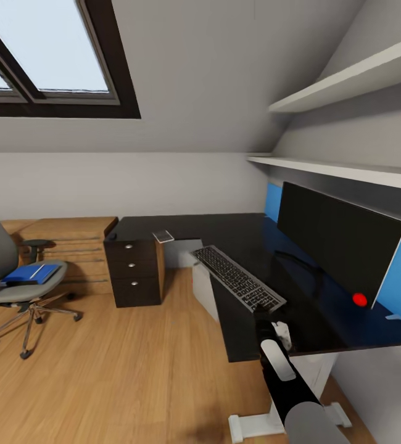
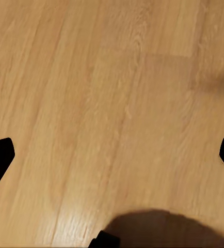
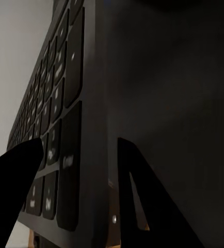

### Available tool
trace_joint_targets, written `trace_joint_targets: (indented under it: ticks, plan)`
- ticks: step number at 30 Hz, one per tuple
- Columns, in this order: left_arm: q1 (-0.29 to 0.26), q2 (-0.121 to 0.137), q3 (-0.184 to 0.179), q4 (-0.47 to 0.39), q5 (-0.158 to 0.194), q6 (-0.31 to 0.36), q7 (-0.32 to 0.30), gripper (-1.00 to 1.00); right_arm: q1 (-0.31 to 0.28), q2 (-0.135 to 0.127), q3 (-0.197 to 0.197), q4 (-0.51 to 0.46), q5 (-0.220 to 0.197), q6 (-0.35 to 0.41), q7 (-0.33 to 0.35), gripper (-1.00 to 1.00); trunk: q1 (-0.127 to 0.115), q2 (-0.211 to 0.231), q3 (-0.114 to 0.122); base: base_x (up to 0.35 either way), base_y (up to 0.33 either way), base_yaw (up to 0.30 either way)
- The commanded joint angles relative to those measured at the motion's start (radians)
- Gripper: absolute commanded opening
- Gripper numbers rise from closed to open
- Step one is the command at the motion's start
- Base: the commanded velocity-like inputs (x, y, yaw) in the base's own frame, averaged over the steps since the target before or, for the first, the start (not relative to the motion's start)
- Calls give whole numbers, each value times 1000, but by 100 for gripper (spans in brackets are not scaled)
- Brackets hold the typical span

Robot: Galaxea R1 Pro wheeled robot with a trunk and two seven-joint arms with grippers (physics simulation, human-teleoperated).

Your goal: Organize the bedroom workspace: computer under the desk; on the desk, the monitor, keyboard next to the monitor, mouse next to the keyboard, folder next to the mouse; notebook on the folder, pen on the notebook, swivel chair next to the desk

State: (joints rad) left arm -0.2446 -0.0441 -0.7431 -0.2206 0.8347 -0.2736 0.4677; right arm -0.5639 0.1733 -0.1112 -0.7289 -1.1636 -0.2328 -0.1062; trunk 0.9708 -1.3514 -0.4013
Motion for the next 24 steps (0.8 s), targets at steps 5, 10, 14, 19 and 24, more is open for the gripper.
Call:
trace_joint_targets:
  ticks: [5, 10, 14, 19, 24]
  plan:
    - [-1, 1, -9, 0, 9, -5, 5, 100, -1, 1, 0, 11, -7, -76, -5, -100, 1, -1, -1, 298, 0, 0]
    - [-1, 1, -8, 0, 10, -7, 5, 100, -1, 1, 5, 59, -8, -192, -7, -100, 1, -1, -1, 269, 37, 0]
    - [-1, 2, -7, 0, 13, -43, 5, 100, -1, 1, 6, 100, -13, -224, -8, -100, 1, -1, -1, 236, 169, 0]
    - [-1, 3, -7, 0, 13, -44, 5, 100, -1, 1, 7, 105, -70, -292, -20, -100, 1, -1, -1, 96, 25, 0]
    - [-1, 2, -7, 0, 13, -44, 5, 100, -1, 1, 8, 106, -102, -325, -43, -100, 1, -1, -1, 47, 5, 0]
